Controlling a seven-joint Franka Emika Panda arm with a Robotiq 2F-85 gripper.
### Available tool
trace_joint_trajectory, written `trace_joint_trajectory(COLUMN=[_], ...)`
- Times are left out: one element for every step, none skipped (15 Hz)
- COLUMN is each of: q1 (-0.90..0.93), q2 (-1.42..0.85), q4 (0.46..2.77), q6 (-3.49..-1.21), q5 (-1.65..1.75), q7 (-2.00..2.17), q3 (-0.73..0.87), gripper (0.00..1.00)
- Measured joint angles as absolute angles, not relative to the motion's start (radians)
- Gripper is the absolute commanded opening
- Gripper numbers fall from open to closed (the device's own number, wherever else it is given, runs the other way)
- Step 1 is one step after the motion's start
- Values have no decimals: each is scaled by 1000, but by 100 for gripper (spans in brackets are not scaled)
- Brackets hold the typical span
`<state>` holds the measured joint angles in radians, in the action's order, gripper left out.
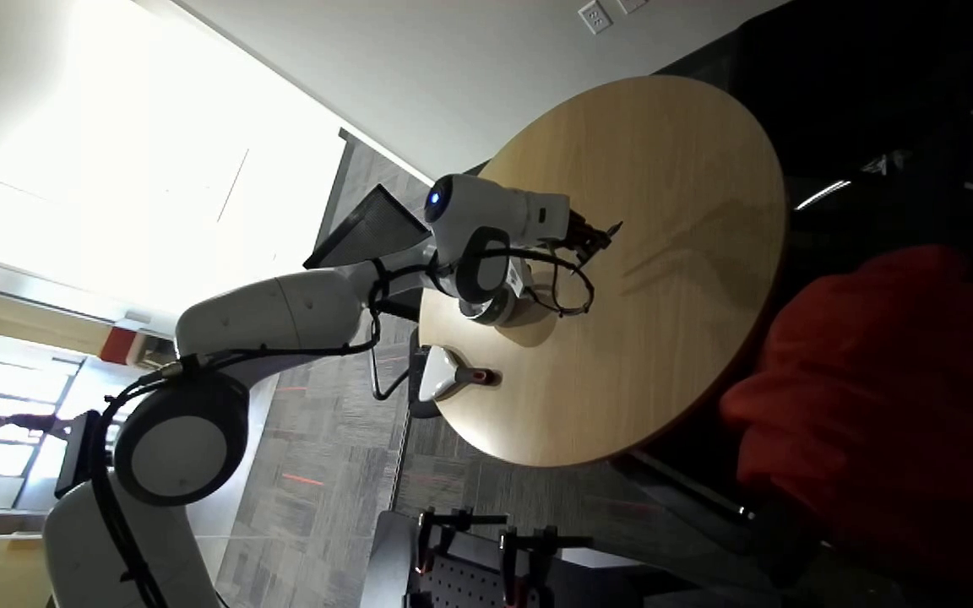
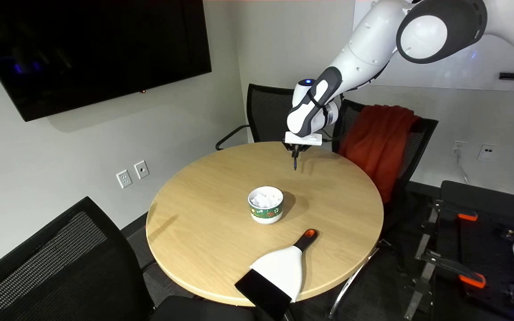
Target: Move the pen to the right
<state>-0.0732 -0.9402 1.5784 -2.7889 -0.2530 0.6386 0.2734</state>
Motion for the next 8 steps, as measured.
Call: trace_joint_trajectory(q1=[-74, -74, -74, -73, -72, -70, -67, -63], q2=[-941, -941, -942, -942, -941, -941, -940, -938], q4=[1572, 1566, 1561, 1557, 1554, 1552, 1551, 1551], q6=[-2781, -2772, -2764, -2759, -2758, -2758, -2758, -2758], q5=[-253, -253, -253, -253, -253, -252, -249, -247], q7=[653, 663, 673, 676, 676, 676, 676, 674], q3=[278, 282, 284, 285, 285, 285, 284, 281], gripper=[55, 63, 70, 78, 85, 92, 99, 100])
